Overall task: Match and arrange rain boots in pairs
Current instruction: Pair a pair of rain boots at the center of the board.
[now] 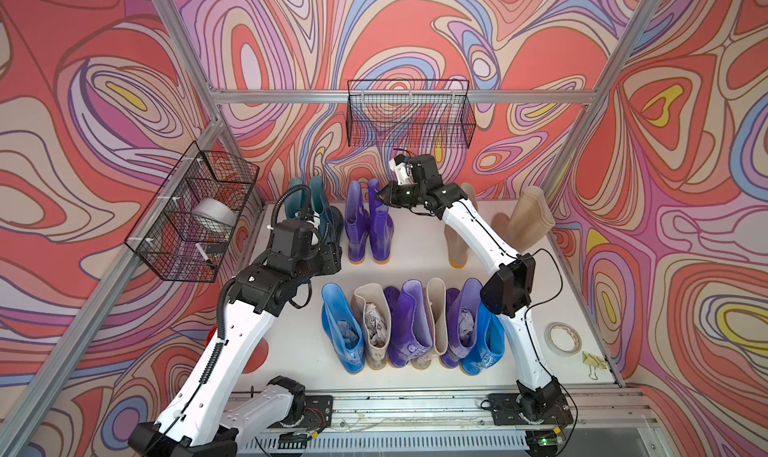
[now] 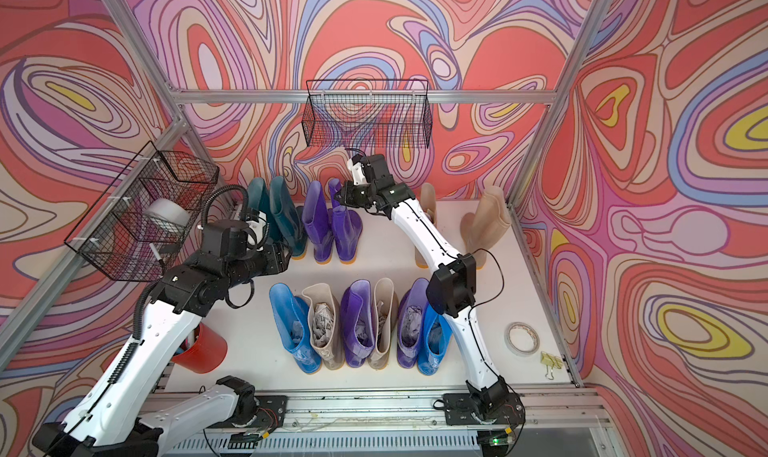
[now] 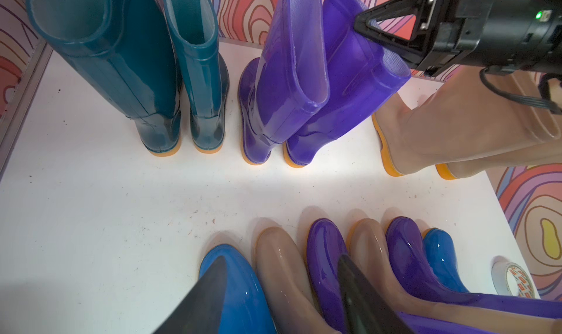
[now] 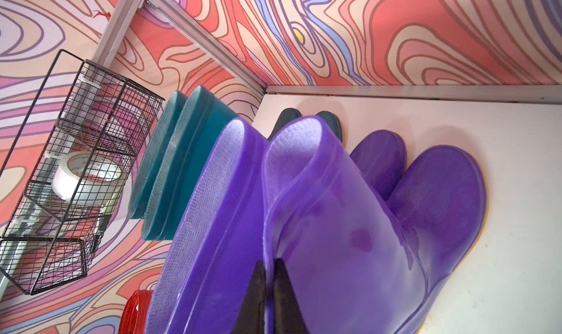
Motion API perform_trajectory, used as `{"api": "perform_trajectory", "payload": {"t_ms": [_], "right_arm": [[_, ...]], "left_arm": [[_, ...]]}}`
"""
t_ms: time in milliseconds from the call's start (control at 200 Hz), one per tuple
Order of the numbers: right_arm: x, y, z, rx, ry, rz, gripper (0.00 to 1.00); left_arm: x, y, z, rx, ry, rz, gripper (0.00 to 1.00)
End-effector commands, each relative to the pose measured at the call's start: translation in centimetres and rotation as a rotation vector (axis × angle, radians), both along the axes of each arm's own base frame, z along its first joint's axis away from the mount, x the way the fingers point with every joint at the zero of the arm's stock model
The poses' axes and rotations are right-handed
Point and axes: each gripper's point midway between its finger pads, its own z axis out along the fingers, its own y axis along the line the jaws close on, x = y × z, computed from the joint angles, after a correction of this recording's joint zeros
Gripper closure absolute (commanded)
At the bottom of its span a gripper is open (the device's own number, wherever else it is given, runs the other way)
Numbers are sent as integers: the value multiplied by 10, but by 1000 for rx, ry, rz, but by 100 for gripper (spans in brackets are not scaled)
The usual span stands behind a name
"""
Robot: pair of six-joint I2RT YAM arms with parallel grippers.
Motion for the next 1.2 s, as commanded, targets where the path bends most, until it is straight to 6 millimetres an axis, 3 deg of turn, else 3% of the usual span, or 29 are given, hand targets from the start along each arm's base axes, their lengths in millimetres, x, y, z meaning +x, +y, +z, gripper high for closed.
{"api": "perform_trajectory", "payload": {"t_ms": [0,130,386,736,961,1082,1197], "right_arm": [[-2,11,15,35,-71,17,87],[-5,9,16,17,-79,23,79],[-13,0,52,20,-158,16,67],[-25,-24,84,-51,-240,-40,61],[-47,-76,114,-224,-316,-155,54],[-59,-117,121,-325,-325,-240,51],[-69,-164,116,-447,-299,-332,45]], "left_arm": [[-5,2,-6,11,15,3,40],[-6,2,-6,4,17,5,40],[-6,1,-3,-10,6,4,40],[1,-7,19,-21,-39,-37,39],[6,-23,43,-75,-95,-105,41],[6,-26,48,-96,-110,-114,40],[4,-34,48,-131,-107,-139,39]]}}
